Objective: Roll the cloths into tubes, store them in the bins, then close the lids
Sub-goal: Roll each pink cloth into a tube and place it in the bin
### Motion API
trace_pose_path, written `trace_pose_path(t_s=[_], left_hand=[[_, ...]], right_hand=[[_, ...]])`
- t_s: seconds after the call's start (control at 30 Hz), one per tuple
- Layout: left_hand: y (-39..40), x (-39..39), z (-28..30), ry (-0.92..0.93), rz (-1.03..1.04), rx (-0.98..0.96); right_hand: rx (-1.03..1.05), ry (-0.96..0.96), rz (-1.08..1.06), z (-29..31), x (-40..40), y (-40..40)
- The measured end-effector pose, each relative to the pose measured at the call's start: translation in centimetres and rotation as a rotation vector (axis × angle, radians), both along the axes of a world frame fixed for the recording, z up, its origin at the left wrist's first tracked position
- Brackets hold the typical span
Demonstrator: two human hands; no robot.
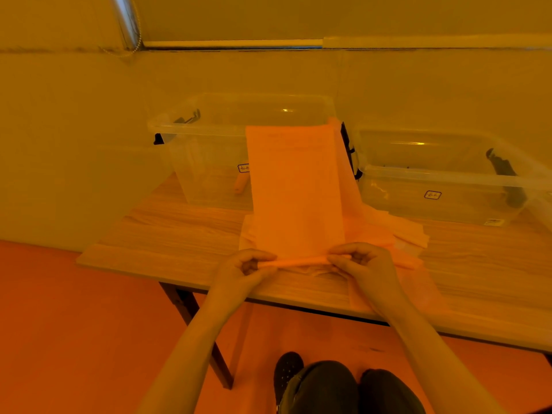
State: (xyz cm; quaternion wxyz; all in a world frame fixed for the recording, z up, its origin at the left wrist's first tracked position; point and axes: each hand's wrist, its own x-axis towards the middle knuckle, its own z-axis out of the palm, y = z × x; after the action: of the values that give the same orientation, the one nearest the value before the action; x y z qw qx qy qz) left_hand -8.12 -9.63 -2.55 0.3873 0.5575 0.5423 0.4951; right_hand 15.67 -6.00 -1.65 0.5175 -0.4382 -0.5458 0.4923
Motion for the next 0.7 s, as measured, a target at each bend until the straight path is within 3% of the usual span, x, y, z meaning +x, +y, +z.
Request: trace_pose_path(t_s=[0.7], left_hand=[[0.36,0.09,-0.24,0.012,0.020,0.038]], right_hand=[[0.030,-0.015,0.001,0.09,0.02,-0.21]])
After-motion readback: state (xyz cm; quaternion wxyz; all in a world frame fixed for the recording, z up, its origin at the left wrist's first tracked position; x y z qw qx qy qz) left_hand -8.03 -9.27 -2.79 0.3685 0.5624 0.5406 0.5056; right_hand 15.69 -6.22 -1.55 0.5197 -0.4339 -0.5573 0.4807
